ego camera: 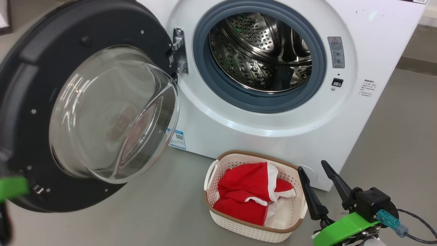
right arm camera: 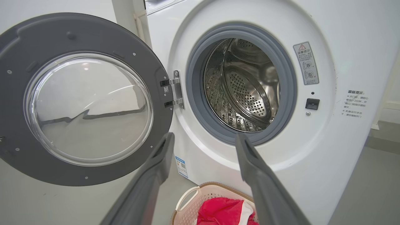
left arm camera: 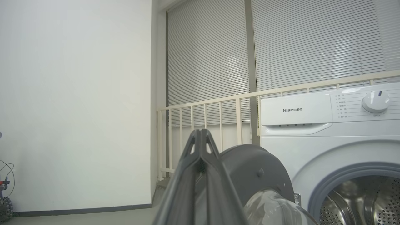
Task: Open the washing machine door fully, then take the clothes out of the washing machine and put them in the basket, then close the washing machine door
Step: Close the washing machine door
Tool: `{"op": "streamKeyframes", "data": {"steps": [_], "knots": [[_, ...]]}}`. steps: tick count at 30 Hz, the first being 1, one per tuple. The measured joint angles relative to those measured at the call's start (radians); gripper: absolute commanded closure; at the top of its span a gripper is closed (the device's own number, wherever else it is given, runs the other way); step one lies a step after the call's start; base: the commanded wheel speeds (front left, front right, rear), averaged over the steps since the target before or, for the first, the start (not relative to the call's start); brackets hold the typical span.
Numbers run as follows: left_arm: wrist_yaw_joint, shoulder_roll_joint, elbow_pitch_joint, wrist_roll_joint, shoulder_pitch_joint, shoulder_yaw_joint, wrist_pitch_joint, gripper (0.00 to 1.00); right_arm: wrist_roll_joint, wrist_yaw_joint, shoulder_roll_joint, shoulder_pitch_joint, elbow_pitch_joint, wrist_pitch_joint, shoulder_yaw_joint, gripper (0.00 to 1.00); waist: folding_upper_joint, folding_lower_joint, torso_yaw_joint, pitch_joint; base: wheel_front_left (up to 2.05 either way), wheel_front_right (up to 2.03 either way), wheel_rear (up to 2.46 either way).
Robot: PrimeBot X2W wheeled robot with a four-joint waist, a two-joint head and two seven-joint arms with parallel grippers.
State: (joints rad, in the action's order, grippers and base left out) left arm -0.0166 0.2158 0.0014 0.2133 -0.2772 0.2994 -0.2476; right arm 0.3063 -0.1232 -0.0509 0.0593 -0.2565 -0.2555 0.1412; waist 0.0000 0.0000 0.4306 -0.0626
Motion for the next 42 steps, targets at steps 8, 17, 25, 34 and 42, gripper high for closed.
{"op": "streamKeyframes", "data": {"steps": [8, 17, 25, 34, 42], "knots": [[0.067, 0.066, 0.297, 0.231, -0.304, 0.192, 0.197, 1.0, -0.017, 0.0, 0.0, 0.0, -0.003, 0.0, -0.006, 0.0, 0.0, 0.0, -0.029, 0.018, 0.0, 0.0, 0.0], [0.142, 0.095, 0.609, 0.453, -0.454, 0.321, 0.519, 1.0, -0.021, 0.0, 0.0, 0.001, -0.005, 0.0, -0.011, 0.0, 0.0, 0.0, -0.06, 0.033, 0.0, 0.0, 0.0], [0.175, 0.102, 0.727, 0.599, -0.502, 0.415, 0.696, 1.0, -0.026, 0.0, -0.002, 0.006, -0.007, 0.0, -0.004, 0.0, 0.0, 0.0, -0.085, 0.046, 0.0, 0.0, 0.0], [0.128, 0.141, 0.768, 0.642, -0.495, 0.401, 0.89, 1.0, -0.025, 0.0, -0.009, 0.006, -0.008, 0.0, -0.008, 0.0, 0.0, 0.0, -0.093, 0.052, 0.0, 0.0, 0.0], [0.031, 0.139, 0.741, 0.707, -0.449, 0.386, 1.038, 1.0, -0.015, 0.0, -0.007, 0.006, -0.006, 0.0, -0.019, 0.0, 0.0, 0.0, -0.082, 0.056, 0.0, 0.0, 0.0]]}}
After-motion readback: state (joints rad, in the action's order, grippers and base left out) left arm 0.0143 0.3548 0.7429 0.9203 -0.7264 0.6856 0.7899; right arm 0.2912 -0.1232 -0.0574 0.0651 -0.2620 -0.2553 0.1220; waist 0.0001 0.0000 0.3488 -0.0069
